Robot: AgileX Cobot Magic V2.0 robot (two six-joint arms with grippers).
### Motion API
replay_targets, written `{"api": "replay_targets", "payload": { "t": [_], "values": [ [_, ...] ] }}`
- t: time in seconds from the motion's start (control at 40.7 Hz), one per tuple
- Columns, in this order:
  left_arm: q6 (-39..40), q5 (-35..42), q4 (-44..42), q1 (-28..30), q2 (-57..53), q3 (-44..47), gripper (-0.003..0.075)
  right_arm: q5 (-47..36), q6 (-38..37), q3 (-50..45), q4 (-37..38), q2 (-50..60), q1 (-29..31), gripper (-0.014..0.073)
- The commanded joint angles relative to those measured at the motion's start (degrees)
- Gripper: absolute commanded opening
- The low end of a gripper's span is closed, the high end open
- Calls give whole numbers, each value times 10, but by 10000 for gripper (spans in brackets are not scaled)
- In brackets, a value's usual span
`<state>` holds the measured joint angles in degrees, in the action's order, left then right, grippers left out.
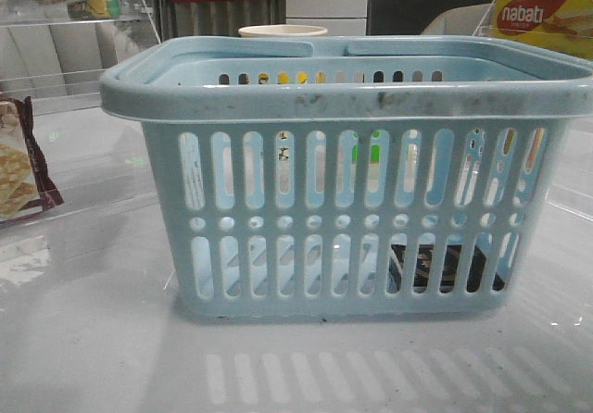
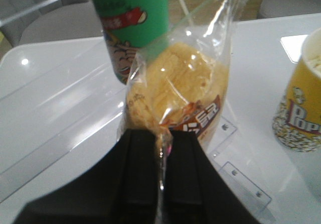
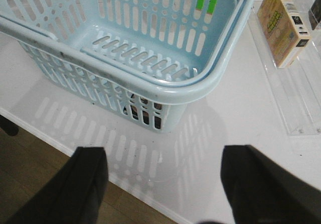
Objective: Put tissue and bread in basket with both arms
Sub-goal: 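Lift the bread bag and carry it over the basket with the left gripper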
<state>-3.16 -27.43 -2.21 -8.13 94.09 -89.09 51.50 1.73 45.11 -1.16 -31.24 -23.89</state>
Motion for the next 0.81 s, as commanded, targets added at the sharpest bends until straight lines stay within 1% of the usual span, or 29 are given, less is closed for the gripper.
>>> {"api": "replay_targets", "payload": {
  "t": [0.0, 0.074, 0.123, 0.27, 0.442, 0.614, 0.786],
  "values": [
    [-42, 1, 1, -34, -80, -20, 90, -38, 3, 15, 3, -2, 1, 579],
    [-79, -30, 1, -64, -111, -20, 90, -38, 3, 15, 3, -2, 1, 579],
    [-89, -50, 1, -82, -126, -20, 90, -38, 3, 15, 3, -2, 1, 579],
    [-91, -110, 1, -153, -160, -20, 90, -38, 3, 15, 3, -2, 1, 579],
    [-91, -169, 1, -234, -160, -20, 90, -38, 3, 15, 3, -2, 1, 579],
    [-91, -181, 22, -292, -135, -20, 90, -38, 3, 15, 3, -2, 1, 579],
    [-91, -180, 56, -314, -86, -20, 90, -38, 3, 15, 3, -2, 1, 579]
  ]
}}
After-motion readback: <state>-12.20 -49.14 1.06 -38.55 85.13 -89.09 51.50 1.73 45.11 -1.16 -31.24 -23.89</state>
